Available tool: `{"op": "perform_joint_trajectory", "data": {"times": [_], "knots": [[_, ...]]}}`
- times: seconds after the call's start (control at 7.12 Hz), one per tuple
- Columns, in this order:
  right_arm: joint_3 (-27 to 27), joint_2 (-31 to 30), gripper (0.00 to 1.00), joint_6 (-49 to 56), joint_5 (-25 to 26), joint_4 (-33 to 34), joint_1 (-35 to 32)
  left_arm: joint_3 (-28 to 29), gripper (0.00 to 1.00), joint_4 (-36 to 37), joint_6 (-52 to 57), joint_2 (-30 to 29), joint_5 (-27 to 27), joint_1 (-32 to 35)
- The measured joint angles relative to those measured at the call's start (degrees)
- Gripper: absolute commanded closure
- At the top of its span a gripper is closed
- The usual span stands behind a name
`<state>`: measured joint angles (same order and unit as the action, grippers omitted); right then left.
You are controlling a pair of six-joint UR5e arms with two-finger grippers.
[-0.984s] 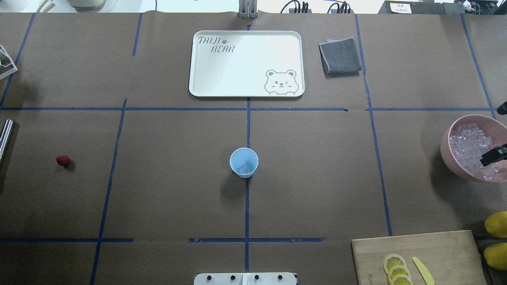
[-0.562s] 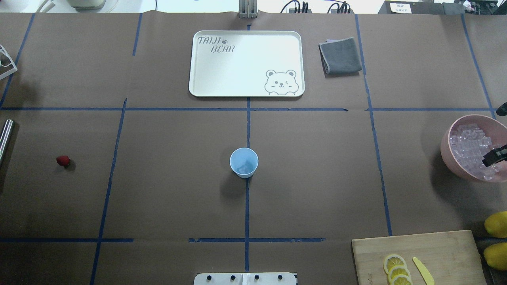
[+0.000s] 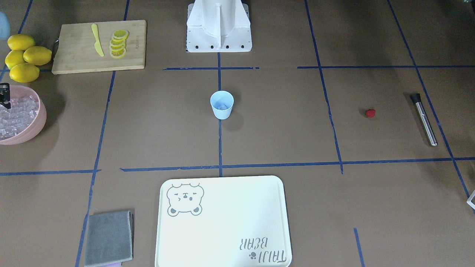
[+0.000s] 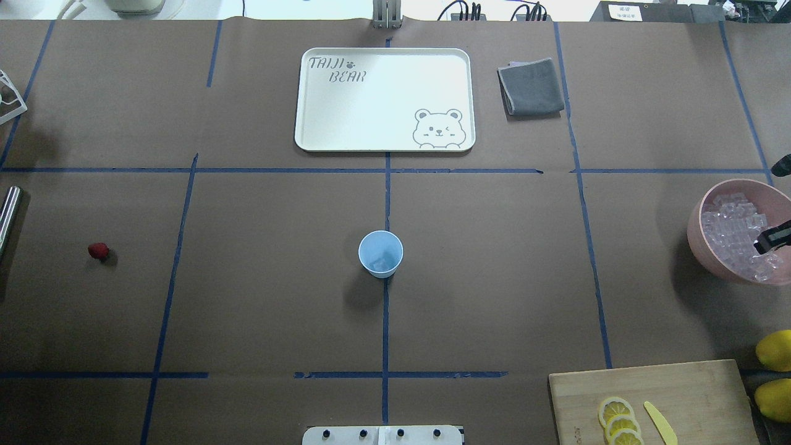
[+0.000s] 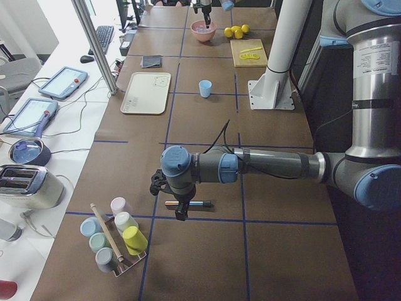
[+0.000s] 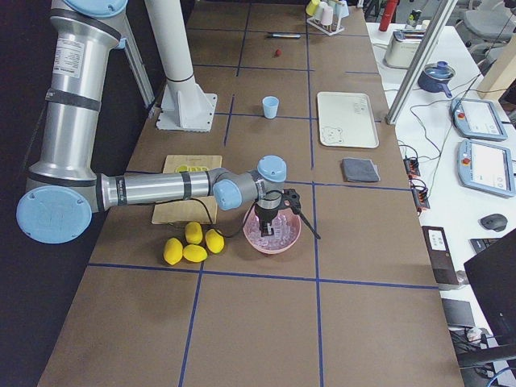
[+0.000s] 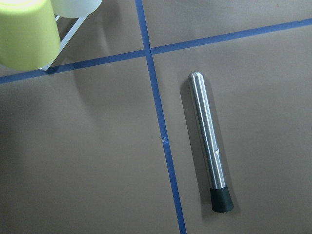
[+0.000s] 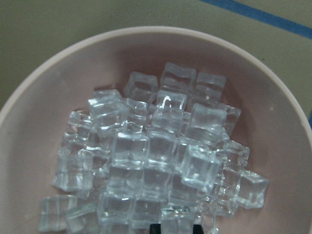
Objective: Mash ice and strawberries in cup
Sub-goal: 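Grasp another ice cube from the bowl with the right gripper, then carry the ice cube over the light-blue cup and release it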
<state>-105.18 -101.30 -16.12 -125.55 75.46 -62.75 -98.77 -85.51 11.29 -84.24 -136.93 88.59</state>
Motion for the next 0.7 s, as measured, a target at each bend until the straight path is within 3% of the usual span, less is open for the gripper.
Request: {"op": "perform_joint_trajectory", "data": {"times": [0.28, 0.7], "knots": [[-4.49, 0.8, 0.96, -2.08, -0.07, 0.52, 0.03, 0.05, 0.0, 0.01, 0.02, 0.0, 0.0, 0.0], [-6.72, 13.04, 0.95, -20.05, 0.48, 0.72, 6.37, 0.06, 0.0, 0.02, 0.01, 0.02, 0.0, 0.0]]}}
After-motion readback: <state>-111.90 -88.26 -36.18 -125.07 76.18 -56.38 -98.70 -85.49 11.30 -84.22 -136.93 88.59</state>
